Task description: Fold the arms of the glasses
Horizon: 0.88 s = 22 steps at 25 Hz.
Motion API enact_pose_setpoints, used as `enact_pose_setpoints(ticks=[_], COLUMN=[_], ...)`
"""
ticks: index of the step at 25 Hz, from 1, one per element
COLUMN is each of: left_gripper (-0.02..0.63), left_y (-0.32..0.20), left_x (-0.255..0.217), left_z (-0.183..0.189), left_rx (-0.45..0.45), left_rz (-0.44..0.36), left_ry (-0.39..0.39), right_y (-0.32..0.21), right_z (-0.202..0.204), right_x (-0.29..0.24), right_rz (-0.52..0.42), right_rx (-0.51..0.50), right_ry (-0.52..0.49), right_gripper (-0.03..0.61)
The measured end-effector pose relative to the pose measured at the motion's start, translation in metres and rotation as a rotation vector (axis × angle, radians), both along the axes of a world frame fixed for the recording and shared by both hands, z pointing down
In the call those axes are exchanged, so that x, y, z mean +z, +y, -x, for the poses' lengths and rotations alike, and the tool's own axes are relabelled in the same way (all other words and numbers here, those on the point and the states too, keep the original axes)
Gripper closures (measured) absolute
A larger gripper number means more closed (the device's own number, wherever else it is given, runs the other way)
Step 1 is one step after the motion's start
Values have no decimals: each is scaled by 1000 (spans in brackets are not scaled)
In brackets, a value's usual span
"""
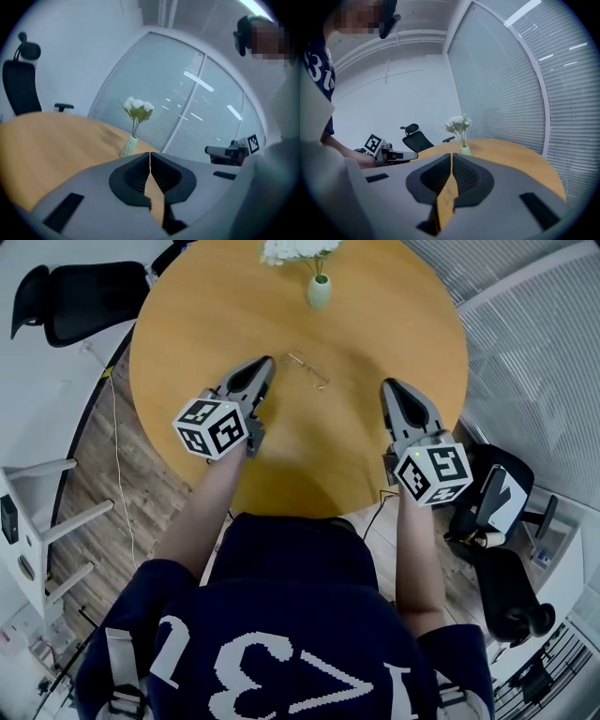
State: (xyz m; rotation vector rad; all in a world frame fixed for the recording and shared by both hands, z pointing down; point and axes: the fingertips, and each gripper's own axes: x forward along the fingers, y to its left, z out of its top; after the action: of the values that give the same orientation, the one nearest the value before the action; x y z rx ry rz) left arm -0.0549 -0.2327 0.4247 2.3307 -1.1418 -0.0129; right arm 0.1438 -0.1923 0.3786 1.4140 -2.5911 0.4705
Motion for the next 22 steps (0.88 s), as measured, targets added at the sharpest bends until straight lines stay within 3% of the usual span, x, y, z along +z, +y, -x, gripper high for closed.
enact_pose_setpoints(ticks=[4, 7, 22], left_gripper=[594, 594, 594], left_y=[17, 32, 62], left_x=[-41, -63, -117], left_z=[21, 31, 51], left_rx=[-58, -95, -170], left_rz=[-162, -231, -350], left_ry=[-189, -264, -297], right_y=[1, 5, 9], right_z=[7, 10, 24], right_x=[-34, -55, -131], right_rz=[-97, -144, -324], right_rx=[19, 36, 36], right_ry=[15, 18, -51], right_gripper=[549, 551, 554])
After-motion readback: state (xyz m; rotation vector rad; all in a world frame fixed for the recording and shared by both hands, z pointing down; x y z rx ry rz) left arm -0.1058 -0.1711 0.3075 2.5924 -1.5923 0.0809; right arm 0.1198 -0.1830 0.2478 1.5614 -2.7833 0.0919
